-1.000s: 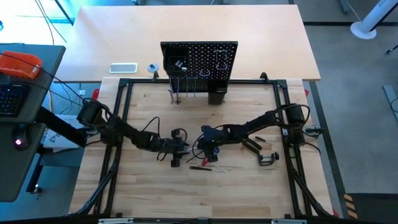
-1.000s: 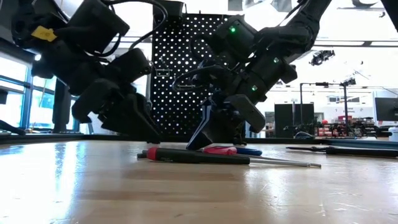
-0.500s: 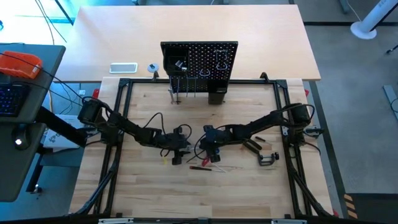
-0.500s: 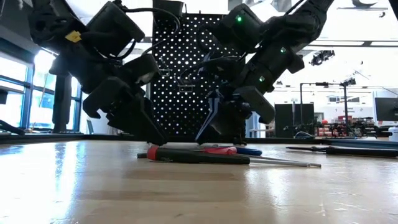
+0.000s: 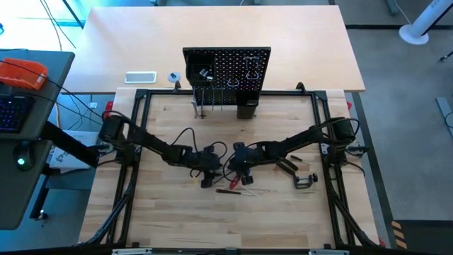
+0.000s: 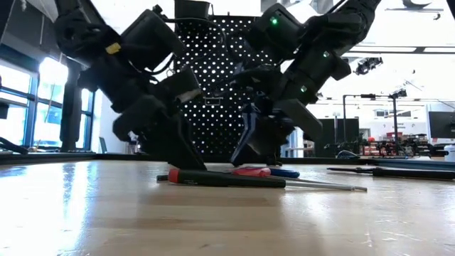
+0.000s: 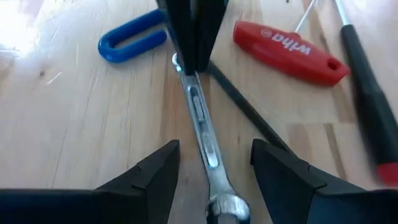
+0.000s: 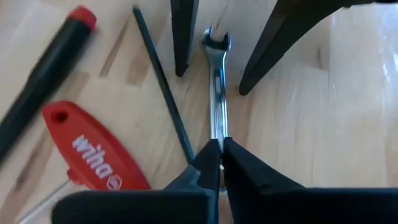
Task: Hang tools onto peg board
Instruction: Hang the wrench on the pegboard
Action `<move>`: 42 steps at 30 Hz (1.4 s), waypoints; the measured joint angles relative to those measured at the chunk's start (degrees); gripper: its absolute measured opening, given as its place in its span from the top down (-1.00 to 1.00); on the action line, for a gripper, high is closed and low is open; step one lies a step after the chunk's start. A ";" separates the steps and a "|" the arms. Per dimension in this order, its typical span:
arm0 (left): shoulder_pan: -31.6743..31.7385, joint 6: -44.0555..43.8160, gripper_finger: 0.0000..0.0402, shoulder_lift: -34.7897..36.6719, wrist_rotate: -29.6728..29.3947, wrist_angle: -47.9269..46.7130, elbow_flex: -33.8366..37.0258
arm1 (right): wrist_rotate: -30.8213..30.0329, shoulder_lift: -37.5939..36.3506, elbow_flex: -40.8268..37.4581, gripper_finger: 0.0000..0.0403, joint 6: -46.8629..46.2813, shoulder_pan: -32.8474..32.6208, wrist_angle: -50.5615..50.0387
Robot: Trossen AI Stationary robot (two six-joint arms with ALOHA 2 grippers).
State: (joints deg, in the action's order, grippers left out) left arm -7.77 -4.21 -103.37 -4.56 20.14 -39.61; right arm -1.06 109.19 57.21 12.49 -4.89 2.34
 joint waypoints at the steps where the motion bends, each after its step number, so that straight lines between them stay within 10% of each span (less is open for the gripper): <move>1: 0.00 0.00 0.04 -0.44 0.01 0.13 -0.38 | -0.02 0.00 0.00 0.86 -0.02 0.00 -0.46; 12: 0.34 -0.02 0.08 -2.61 -0.80 0.05 -1.95 | -1.08 0.37 0.15 0.39 -1.55 1.87 -3.85; 28: 1.51 1.33 0.59 -2.71 -1.01 -0.34 -1.90 | 3.40 1.86 0.24 0.96 -0.52 2.59 -2.57; 42: 1.98 1.92 0.35 -2.76 -2.58 -0.70 -1.86 | -1.97 1.48 1.75 1.00 1.13 -0.62 -3.17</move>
State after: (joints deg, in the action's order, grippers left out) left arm -5.79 -2.28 -106.13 -7.14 19.44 -41.47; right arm -3.04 110.66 58.96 13.62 -5.50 -0.83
